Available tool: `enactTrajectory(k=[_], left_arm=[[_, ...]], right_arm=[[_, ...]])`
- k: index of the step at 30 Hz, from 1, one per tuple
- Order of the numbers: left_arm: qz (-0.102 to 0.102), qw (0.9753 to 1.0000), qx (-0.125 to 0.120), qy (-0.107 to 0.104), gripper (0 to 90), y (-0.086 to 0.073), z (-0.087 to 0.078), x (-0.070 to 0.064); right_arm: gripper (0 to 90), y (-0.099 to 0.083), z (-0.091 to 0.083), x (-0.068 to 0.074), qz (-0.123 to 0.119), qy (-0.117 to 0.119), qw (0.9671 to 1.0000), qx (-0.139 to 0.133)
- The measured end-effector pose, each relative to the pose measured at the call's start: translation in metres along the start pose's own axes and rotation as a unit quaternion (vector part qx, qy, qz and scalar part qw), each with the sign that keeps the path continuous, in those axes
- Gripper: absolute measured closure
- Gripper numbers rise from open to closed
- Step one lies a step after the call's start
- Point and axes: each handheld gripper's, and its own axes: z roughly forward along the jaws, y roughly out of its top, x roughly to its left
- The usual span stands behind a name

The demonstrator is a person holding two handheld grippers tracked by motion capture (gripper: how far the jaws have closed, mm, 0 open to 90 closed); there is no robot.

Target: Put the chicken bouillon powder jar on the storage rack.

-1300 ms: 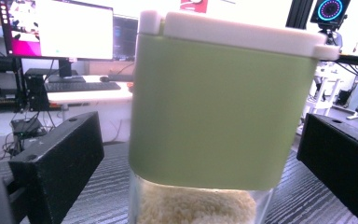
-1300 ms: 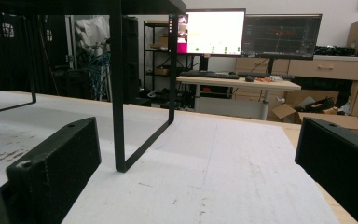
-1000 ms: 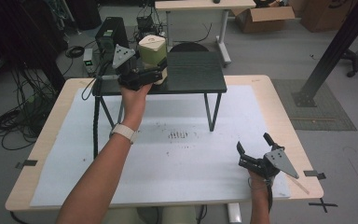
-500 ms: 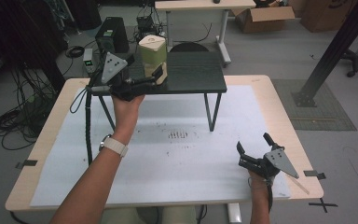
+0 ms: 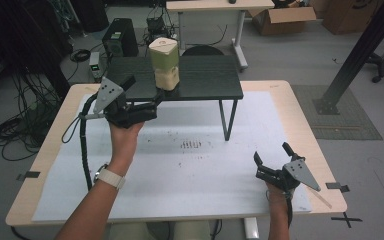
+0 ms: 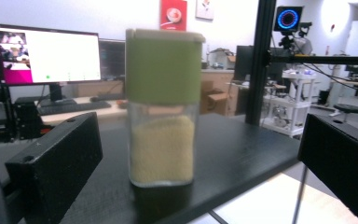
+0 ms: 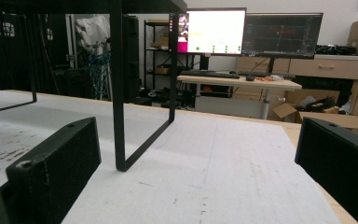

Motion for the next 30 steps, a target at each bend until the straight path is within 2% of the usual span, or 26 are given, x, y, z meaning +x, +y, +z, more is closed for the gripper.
enactTrajectory(k=[4,7,11,14,16,20,25,30], left_arm=[[0.0,1.0,-0.004,-0.002,0.2,-0.004,-0.011,0.001],[-0.01,0.9998,-0.006,-0.014,0.3,-0.008,-0.021,0.005],[-0.008,0.9999,-0.007,-0.01,0.2,-0.016,-0.034,0.008],[-0.018,0.9997,-0.007,-0.014,0.2,-0.025,-0.044,0.013],[-0.019,0.9997,-0.013,-0.01,0.2,-0.028,-0.049,0.015],[-0.029,0.9994,-0.016,-0.009,0.2,-0.031,-0.055,0.018],[-0.026,0.999,-0.034,-0.009,0.3,-0.034,-0.07,0.023],[-0.015,0.999,-0.042,0.003,0.2,-0.043,-0.085,0.03]], right_arm=[[0.0,0.0,0.0,0.0,0.0,0.0,1.0,0.0],[0.0,0.0,0.0,0.0,0.0,0.0,1.0,0.0],[0.0,0.0,0.0,0.0,-0.003,0.0,1.0,-0.002],[0.0,0.0,0.0,0.0,-0.002,0.0,1.0,0.0],[0.0,0.0,0.0,0.0,-0.003,0.0,1.0,-0.001],[0.0,0.0,0.0,0.0,-0.002,0.0,1.0,-0.001],[0.0,0.0,0.0,0.0,-0.001,-0.001,1.0,-0.001],[0.0,0.0,0.0,0.001,-0.003,0.0,1.0,0.001]])
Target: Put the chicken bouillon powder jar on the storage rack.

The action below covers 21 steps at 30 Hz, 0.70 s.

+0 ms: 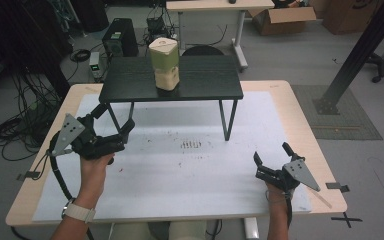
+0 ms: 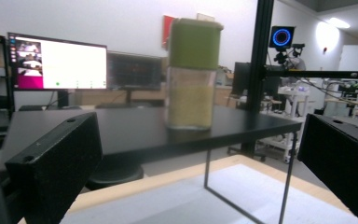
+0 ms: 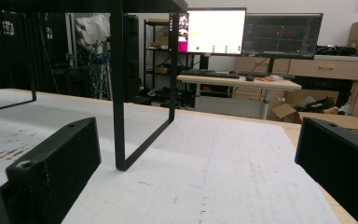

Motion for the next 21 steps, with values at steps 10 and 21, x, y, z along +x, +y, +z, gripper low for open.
enactTrajectory(k=[10,21], left_arm=[[0.004,0.9999,0.005,0.014,0.2,-0.021,-0.02,0.016],[0.014,0.9994,0.006,0.032,0.3,-0.04,-0.038,0.027]], right_arm=[[0.0,0.0,0.0,0.0,0.0,0.0,1.0,0.0],[0.0,0.0,0.0,0.001,-0.003,0.0,1.0,-0.001]])
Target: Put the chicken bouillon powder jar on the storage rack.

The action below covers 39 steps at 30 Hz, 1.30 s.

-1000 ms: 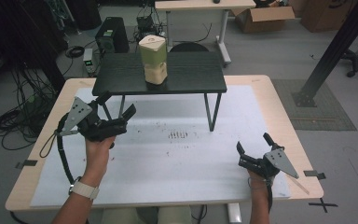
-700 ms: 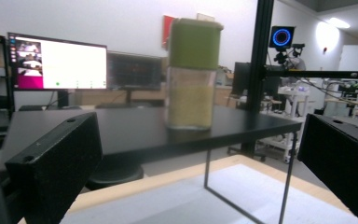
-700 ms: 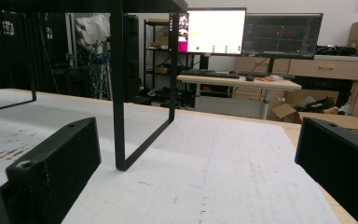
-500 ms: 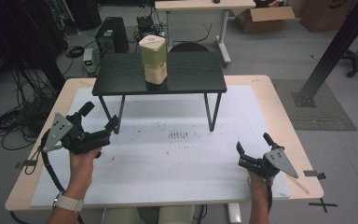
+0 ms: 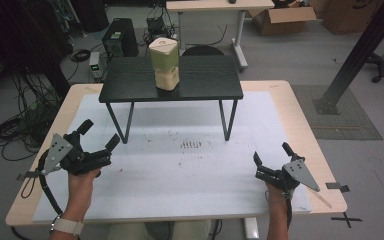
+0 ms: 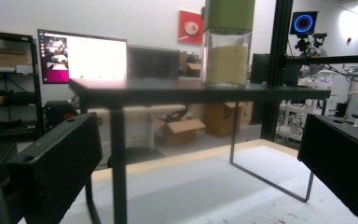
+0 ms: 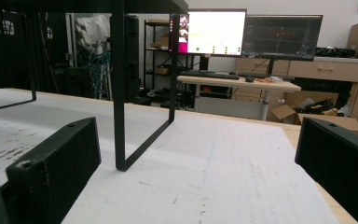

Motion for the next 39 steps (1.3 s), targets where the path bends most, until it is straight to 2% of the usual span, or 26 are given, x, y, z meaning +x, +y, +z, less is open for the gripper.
enactTrajectory(k=[14,20,26,39], left_arm=[[0.003,0.9994,0.016,0.029,0.2,-0.034,-0.014,0.012],[0.001,0.9988,0.026,0.041,0.3,-0.044,-0.018,0.017],[-0.005,0.9983,0.028,0.051,0.2,-0.062,-0.025,0.023],[0.002,0.9969,0.041,0.068,0.2,-0.082,-0.03,0.022]], right_arm=[[0.0,0.0,0.0,0.0,-0.001,0.001,1.0,0.001],[0.0,0.0,0.0,0.0,-0.003,0.001,1.0,0.002],[0.0,0.0,0.001,0.0,-0.003,0.0,1.0,0.002],[0.0,0.0,0.001,0.001,-0.004,0.0,1.0,0.003]])
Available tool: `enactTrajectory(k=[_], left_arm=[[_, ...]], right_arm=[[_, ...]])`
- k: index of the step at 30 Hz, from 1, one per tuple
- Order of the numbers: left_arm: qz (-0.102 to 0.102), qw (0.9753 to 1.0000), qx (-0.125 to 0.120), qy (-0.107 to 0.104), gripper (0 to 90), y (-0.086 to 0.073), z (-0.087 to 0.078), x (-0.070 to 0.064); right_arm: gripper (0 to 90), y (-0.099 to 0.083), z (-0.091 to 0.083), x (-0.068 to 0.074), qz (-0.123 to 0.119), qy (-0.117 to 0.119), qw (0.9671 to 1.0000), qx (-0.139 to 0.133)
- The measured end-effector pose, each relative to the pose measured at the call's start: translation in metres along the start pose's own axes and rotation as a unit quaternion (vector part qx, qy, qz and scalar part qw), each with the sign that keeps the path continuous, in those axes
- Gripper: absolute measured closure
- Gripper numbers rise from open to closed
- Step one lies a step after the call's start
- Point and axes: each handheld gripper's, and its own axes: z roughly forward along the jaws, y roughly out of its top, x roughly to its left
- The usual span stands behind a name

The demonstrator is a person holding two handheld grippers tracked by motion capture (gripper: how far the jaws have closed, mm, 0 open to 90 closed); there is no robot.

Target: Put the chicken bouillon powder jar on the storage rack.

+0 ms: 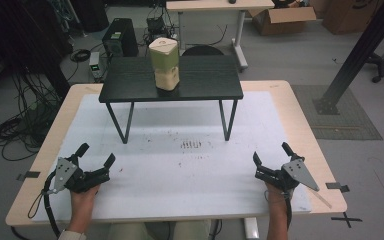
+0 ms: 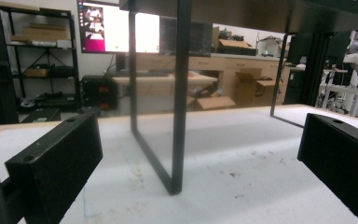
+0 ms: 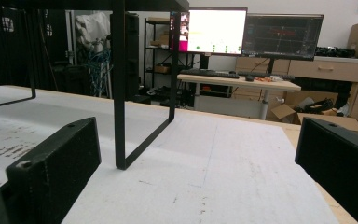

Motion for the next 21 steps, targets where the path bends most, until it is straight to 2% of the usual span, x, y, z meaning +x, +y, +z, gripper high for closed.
enactTrajectory(k=[5,10,13,21], left_arm=[[0.0,1.0,0.001,0.003,0.2,-0.0026,-0.0005,-0.0005],[0.015,0.9999,0.004,0.008,0.2,-0.003,0.0001,-0.0035],[0.025,0.9995,0.016,0.014,0.2,-0.0028,0.0026,-0.0057],[0.018,0.9996,0.017,0.015,0.2,-0.0028,0.0029,-0.0046]], right_arm=[[0.0,-0.0001,-0.0001,0.0,0.0,0.0,1.0,0.0],[0.0,0.0,0.0,0.0001,-0.001,0.0,1.0,0.0],[0.0,-0.0001,-0.0001,0.0002,-0.002,0.0,1.0,-0.001],[0.0,-0.0001,-0.0002,0.0002,-0.002,-0.001,1.0,-0.001]])
